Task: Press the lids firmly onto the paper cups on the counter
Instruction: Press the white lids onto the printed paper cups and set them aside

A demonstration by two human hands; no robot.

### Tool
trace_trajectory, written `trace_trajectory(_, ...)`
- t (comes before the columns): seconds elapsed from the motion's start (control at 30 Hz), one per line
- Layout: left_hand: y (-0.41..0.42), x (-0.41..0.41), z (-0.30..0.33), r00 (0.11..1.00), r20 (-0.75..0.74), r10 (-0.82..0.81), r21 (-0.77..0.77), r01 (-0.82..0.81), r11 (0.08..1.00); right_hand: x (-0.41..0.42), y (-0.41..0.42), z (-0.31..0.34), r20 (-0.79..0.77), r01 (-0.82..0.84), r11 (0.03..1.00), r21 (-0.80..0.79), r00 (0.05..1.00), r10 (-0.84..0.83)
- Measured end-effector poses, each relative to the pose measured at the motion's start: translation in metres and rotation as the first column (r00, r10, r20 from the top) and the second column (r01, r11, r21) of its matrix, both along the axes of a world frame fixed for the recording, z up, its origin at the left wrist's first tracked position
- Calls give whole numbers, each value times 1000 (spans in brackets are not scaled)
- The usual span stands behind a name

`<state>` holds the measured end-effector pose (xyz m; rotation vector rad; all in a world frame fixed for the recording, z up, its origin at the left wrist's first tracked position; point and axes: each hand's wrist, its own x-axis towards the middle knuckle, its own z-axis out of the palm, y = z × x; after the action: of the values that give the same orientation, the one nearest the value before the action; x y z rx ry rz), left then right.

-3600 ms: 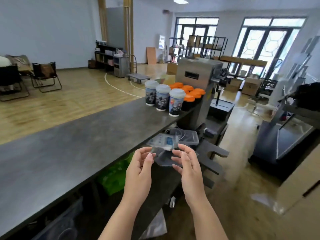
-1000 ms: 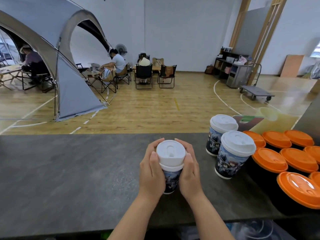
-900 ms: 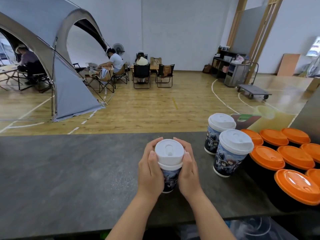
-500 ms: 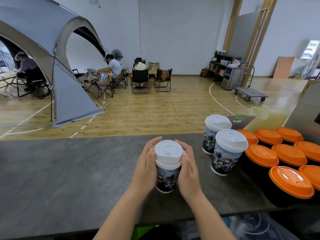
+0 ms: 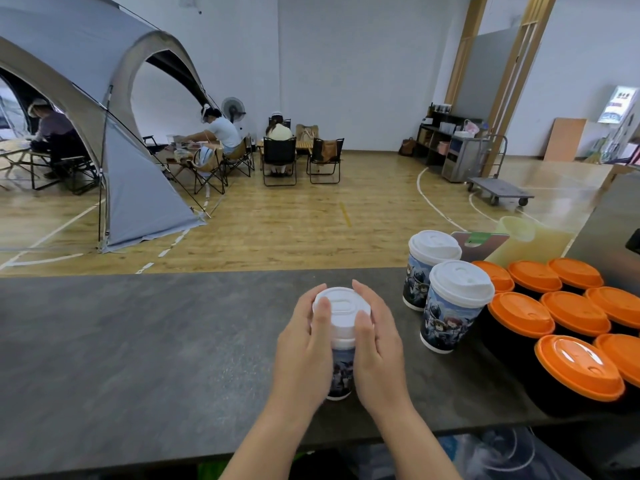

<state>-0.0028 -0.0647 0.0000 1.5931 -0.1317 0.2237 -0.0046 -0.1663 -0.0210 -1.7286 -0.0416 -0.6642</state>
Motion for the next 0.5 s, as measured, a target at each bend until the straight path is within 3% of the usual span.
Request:
trace_trajectory(0.2,-8,-3,-9,980,173,95,122,-117,986,2,6,-12,75,43,993,111,996,-51)
trace_trajectory(0.5,-6,2,-15,980,185,72,150,-101,984,0,-1,-11,59,15,999,52,998,-18)
